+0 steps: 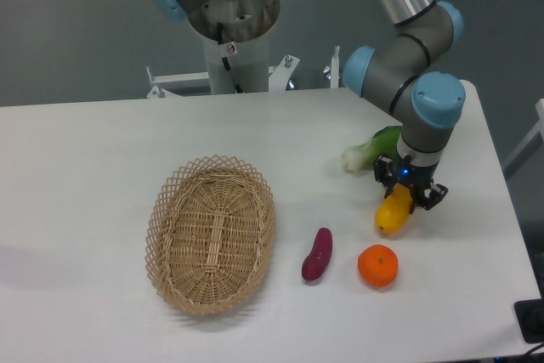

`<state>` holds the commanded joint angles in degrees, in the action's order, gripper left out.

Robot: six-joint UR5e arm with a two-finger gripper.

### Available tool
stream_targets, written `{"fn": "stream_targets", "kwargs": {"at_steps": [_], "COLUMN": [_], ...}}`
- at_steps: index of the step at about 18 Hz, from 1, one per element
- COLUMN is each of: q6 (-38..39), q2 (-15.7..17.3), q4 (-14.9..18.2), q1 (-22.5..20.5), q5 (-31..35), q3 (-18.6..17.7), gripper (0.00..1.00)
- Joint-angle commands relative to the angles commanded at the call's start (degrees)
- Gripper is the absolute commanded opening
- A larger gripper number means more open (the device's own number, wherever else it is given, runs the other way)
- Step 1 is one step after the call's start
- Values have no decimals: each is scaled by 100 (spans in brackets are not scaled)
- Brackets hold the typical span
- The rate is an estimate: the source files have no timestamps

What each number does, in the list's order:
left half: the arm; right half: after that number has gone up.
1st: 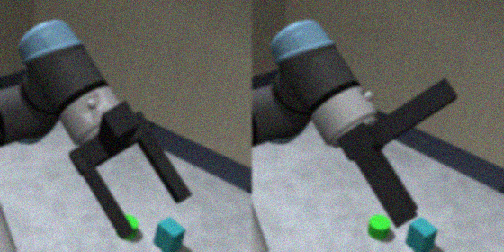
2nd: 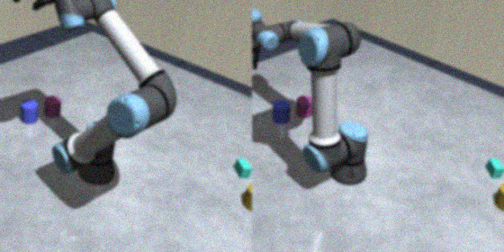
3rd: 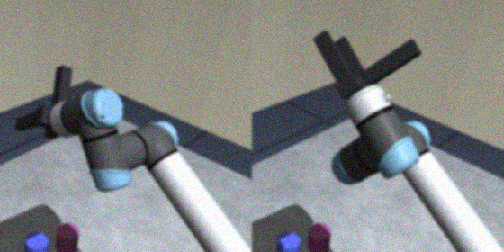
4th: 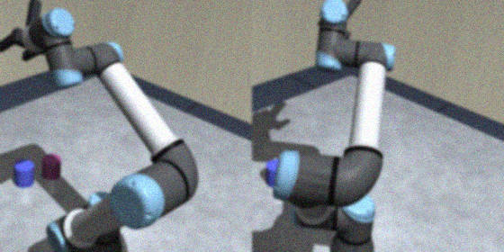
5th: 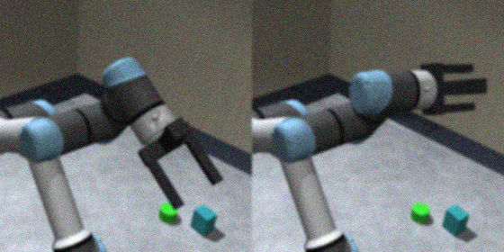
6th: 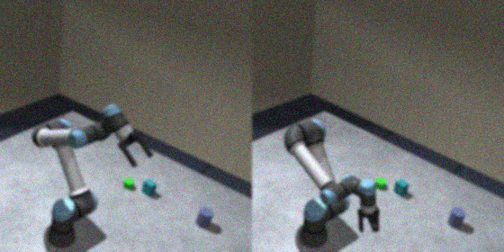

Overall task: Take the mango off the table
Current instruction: 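Lift the held yellow mango up off the table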

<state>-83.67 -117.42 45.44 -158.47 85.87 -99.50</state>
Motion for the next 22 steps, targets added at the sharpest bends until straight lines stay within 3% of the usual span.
{"fn": "stream_targets", "kwargs": {"at_steps": [3,6,11,14,22], "q6": [-17,-61,-123,-324,-773], "q2": [149,360,624,703,914], "q4": [26,254,1746,2328,2549], "q1": [-26,-79,-263,-396,-747], "q5": [0,9,17,9,-18], "q3": [79,334,1141,1450,1486], "gripper": [55,55,55,55,54]}}
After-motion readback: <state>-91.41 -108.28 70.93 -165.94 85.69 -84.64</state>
